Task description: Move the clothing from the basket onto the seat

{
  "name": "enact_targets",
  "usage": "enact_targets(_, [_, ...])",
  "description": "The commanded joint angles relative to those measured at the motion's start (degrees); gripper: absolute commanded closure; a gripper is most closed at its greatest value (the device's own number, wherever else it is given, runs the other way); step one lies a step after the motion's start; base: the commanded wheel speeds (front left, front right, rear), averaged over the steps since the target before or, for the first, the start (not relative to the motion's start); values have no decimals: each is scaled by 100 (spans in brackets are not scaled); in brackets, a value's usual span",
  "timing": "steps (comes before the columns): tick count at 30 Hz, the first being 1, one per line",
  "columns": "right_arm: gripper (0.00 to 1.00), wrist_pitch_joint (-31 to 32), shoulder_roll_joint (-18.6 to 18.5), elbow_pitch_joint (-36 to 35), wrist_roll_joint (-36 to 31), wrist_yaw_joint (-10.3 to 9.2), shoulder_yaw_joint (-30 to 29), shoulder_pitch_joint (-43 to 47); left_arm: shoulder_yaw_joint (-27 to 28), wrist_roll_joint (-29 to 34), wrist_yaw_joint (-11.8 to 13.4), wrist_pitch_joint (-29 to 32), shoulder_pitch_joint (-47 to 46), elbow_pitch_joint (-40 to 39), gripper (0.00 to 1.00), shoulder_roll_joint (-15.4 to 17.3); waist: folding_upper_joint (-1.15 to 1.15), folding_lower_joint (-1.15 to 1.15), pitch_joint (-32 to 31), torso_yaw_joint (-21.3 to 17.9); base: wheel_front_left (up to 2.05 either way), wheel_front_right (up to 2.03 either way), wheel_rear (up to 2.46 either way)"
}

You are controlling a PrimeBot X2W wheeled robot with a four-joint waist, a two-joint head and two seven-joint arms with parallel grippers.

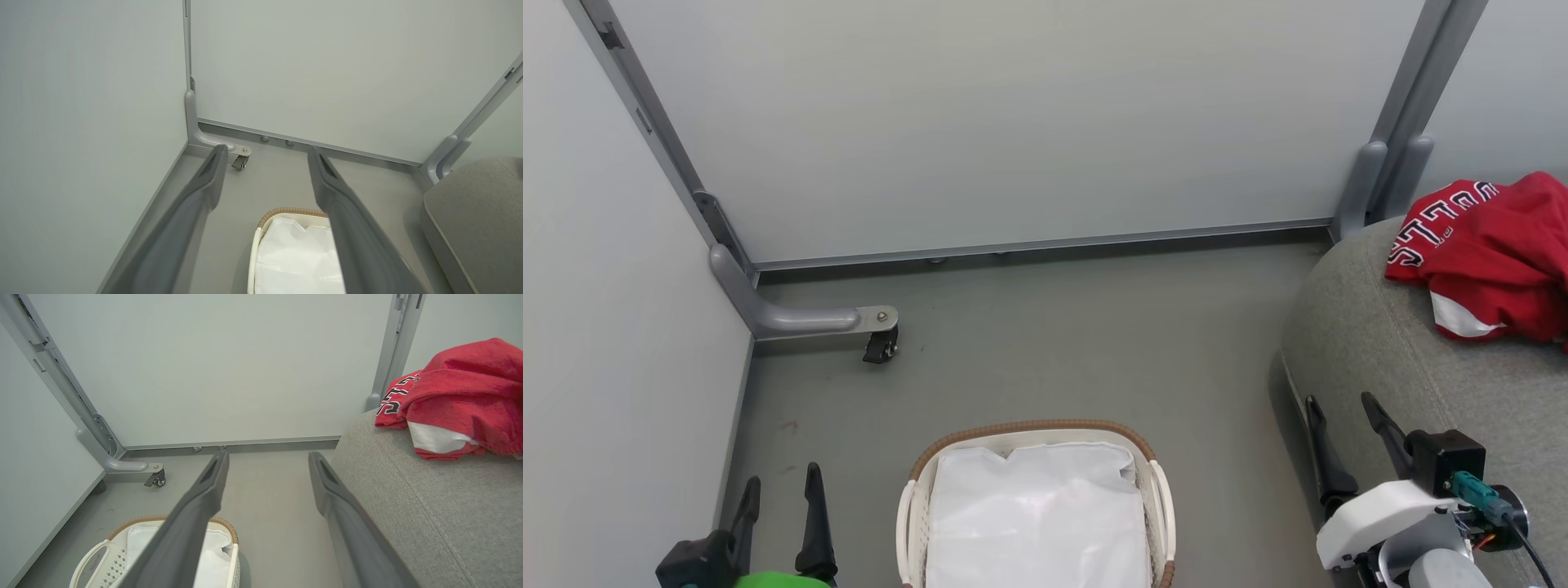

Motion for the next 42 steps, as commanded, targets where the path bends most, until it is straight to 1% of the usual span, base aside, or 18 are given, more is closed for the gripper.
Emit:
enact_targets(1, [0,-13,-25,-62,23,-8,-16,107,-37,-64,-23,-4,106,-41,0,3,0,1,-14,-24,0,0,0])
enact_targets(10, [0,-13,-24,-219,-22,-8,-78,248,-126,-106,33,-4,185,-107,0,4,0,1,-31,-116,0,0,0])
enact_targets(21, [0,-13,-24,-215,-20,-8,-67,214,-214,-199,-3,-4,105,-117,0,3,0,1,-26,-111,0,0,0])
enact_targets(22, [100,0,0,-200,-27,0,-56,185,-214,-200,1,0,104,-99,100,-3,0,1,-26,-110,0,0,0])
enact_targets(26, [100,41,42,-28,35,0,-68,221,-203,-260,1,24,96,65,100,-23,0,1,-25,-111,0,0,0])
enact_targets(42, [100,485,28,-242,1758,-1,-162,190,-14,-1743,-20,470,-123,-74,100,-17,0,1,-6,-124,0,0,0])
